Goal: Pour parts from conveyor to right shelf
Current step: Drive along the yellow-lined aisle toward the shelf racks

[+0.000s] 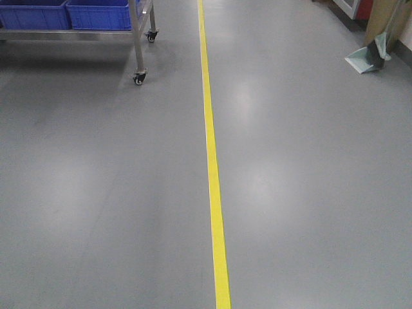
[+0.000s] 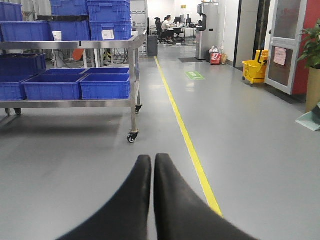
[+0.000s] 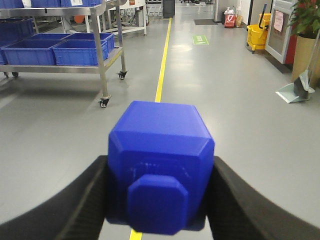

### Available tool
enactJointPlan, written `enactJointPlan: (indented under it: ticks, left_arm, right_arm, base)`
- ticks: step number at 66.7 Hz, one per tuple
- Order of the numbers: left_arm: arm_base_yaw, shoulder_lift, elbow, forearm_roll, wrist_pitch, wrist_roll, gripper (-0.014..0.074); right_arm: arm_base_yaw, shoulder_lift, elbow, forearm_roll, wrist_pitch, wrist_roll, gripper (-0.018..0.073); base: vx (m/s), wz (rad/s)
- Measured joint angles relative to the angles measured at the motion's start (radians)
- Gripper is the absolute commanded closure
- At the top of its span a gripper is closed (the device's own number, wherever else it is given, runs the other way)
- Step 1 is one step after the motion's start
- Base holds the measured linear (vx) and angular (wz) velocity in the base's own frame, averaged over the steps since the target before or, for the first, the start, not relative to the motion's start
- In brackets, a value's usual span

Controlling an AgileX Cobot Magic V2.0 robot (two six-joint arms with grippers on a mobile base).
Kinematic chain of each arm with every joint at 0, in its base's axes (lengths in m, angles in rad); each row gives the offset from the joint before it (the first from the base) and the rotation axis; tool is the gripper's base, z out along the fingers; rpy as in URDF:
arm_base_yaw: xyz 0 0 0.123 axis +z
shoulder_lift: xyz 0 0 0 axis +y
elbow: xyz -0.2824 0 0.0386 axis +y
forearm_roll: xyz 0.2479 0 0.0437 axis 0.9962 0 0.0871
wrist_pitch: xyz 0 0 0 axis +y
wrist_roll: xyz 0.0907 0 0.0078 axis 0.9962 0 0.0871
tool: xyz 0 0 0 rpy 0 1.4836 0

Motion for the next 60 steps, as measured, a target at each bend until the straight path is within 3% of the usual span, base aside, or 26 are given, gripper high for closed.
enactJointPlan:
  ticks: [60]
  left_arm:
    - [0.000,0.000,0.000,0.000,0.000,0.000,0.0603]
  right_arm:
    - [0.000,0.000,0.000,0.000,0.000,0.000,0.0564]
  base:
    - [0.76,0.03]
